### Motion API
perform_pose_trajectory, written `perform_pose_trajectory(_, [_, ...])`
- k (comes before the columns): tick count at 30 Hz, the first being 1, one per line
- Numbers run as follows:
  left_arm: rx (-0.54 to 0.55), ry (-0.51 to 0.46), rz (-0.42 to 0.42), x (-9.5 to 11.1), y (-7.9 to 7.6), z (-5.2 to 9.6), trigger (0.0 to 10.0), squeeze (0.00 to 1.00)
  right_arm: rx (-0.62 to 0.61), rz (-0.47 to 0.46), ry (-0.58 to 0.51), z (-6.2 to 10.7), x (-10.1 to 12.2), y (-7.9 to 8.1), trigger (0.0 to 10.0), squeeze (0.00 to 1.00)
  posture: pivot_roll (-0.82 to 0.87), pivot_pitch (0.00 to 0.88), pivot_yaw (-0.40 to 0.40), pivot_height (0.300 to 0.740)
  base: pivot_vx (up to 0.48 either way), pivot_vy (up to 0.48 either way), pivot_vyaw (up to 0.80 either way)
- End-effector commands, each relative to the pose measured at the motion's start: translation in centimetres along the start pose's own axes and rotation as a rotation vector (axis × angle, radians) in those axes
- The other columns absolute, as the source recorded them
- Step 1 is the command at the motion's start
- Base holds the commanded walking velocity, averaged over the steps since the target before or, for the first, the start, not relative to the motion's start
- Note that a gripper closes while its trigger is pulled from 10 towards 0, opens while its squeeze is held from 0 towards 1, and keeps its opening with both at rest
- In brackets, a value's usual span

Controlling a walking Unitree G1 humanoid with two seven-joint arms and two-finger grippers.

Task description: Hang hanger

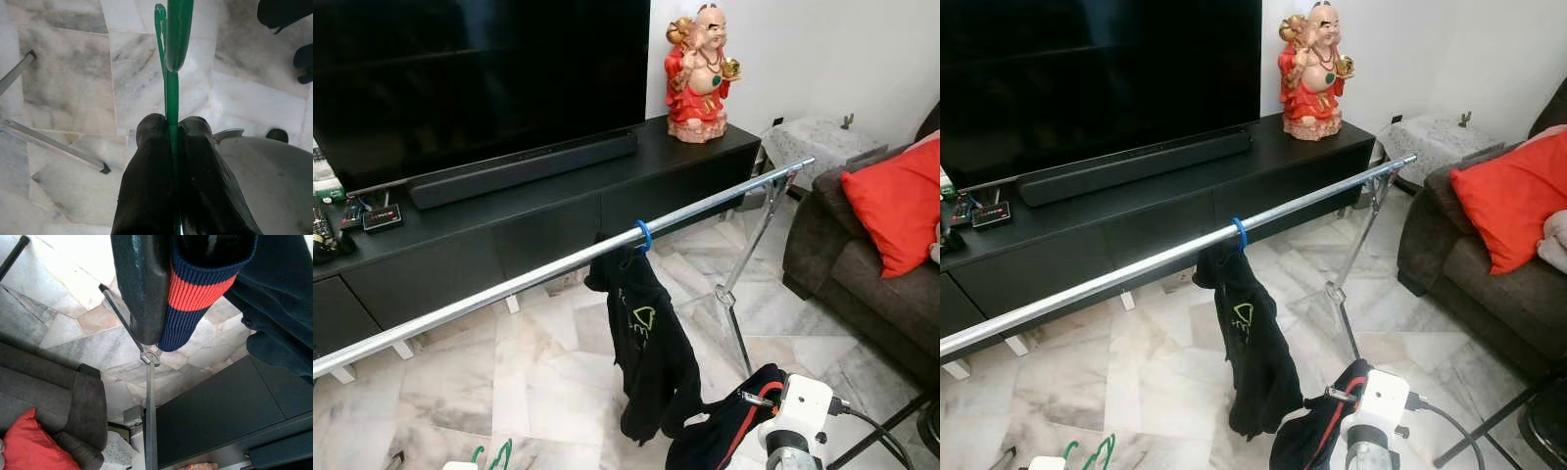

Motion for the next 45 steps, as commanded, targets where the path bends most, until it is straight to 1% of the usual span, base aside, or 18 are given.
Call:
perform_pose_trajectory(1, [0.005,0.004,0.032,-0.4,0.1,0.1,10.0,0.00,0.000,-0.005,-0.018,-0.1,0.3,0.0,10.0,0.00,0.10,0.000,0.022,0.740,0.000,0.000,0.00])
perform_pose_trajectory(9, [0.007,0.031,0.042,-1.2,0.0,0.3,10.0,0.00,-0.002,-0.005,-0.024,-0.2,0.5,0.0,10.0,0.00,0.11,0.000,0.017,0.740,0.000,0.000,0.00])
perform_pose_trajectory(16, [0.007,0.060,0.051,-2.1,-0.4,0.4,10.0,0.00,0.001,-0.005,-0.031,-0.2,0.7,0.1,10.0,0.00,0.10,0.005,0.015,0.740,0.000,0.000,0.00])
perform_pose_trajectory(26, [0.005,0.075,0.055,-2.5,-0.6,0.4,10.0,0.00,0.003,0.000,-0.028,-0.1,0.6,0.0,10.0,0.00,0.11,0.018,0.011,0.740,-0.256,0.000,0.00])
perform_pose_trajectory(35, [0.009,0.092,0.060,-3.0,-0.5,0.6,10.0,0.00,0.008,0.002,-0.026,-0.1,0.6,0.2,10.0,0.00,0.11,0.019,0.011,0.740,-0.310,0.000,0.00])
perform_pose_trajectory(40, [0.010,0.097,0.059,-3.1,-0.4,0.6,10.0,0.00,0.028,0.023,-0.036,-0.1,0.7,0.4,10.0,0.00,0.11,0.021,0.013,0.740,-0.310,0.000,0.00])
perform_pose_trajectory(45, [0.009,0.098,0.057,-3.1,-0.6,0.6,10.0,0.00,0.056,0.035,-0.038,-0.1,0.7,0.9,10.0,0.00,0.11,0.021,0.013,0.740,-0.311,0.000,0.80])
Point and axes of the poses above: a point about 5 cm out from each wrist's last joint towards the gripper, its own z axis pointing back from the gripper into the wrist, its own x axis along the axis of the wrist's last joint, y = z × x, the point moved 3 cm from there along -z, pointing out of the wrist towards the gripper, and after that the axes turned 2 degrees about -z, right-handed, at the moved point
